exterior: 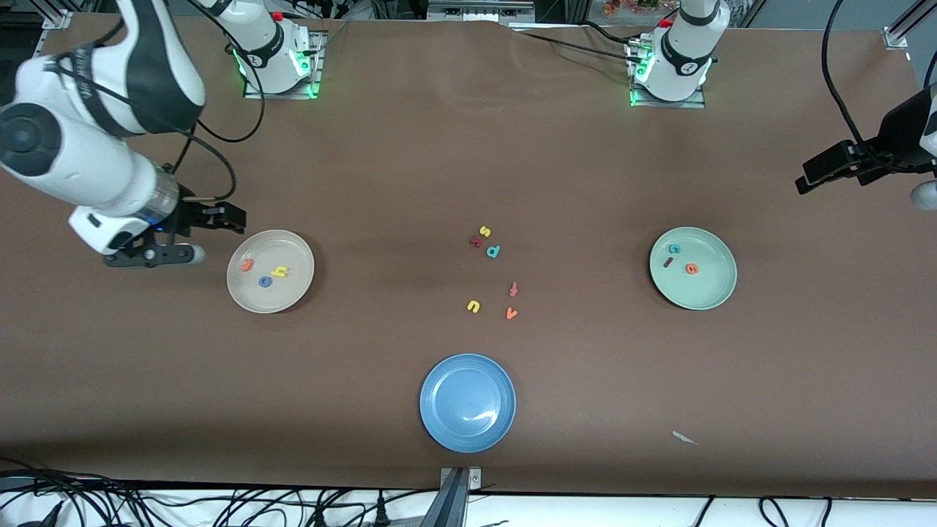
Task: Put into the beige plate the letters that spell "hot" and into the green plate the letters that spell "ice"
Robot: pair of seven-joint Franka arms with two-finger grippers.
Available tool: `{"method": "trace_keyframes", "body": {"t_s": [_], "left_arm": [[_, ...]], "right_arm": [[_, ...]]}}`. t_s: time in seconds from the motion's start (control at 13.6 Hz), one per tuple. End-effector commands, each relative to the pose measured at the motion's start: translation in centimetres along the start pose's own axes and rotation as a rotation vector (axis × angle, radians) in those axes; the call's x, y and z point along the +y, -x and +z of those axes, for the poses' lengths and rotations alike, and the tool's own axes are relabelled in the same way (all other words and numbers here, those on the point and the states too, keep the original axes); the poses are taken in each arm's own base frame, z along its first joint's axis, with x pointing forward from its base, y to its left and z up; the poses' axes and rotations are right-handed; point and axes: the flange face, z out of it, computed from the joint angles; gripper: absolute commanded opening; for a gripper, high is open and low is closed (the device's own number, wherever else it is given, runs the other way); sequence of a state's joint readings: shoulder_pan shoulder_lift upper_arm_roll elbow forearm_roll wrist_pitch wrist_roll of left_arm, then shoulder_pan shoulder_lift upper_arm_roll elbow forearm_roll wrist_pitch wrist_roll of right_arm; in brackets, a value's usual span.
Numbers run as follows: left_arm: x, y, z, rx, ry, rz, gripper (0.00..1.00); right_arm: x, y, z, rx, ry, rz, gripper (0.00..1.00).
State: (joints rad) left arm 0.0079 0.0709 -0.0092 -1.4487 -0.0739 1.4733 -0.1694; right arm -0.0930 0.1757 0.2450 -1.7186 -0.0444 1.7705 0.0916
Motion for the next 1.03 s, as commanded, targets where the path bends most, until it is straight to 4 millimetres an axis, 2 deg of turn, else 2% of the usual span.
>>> {"method": "trace_keyframes", "body": {"t_s": [0.0, 0.22, 0.29, 0.73, 0.95], "left_arm": [[-1.4, -0.1, 0.2, 0.005, 0.008, 0.07, 1.0], [-1.0, 0.0, 0.3, -0.001, 0.008, 0.076, 1.0], [-0.7, 0.0, 0.4, -0.003, 0.008, 0.082, 1.0], [0.1, -0.1, -0.4, 0.017, 0.013, 0.096, 1.0], [-0.1, -0.5, -0.2, 0.02, 0.013, 0.128, 1.0]], "right_arm": [[2.5, 0.1, -2.7, -0.01, -0.018, -0.019, 1.0], [5.1, 0.3, -4.7, 0.001, -0.08, 0.051, 1.0], [6.1, 0.3, -4.7, 0.004, -0.107, 0.076, 1.0], [5.7, 0.2, -8.3, 0.036, -0.086, 0.069, 1.0], [6.4, 0.6, -8.6, 0.014, -0.082, 0.077, 1.0]]}}
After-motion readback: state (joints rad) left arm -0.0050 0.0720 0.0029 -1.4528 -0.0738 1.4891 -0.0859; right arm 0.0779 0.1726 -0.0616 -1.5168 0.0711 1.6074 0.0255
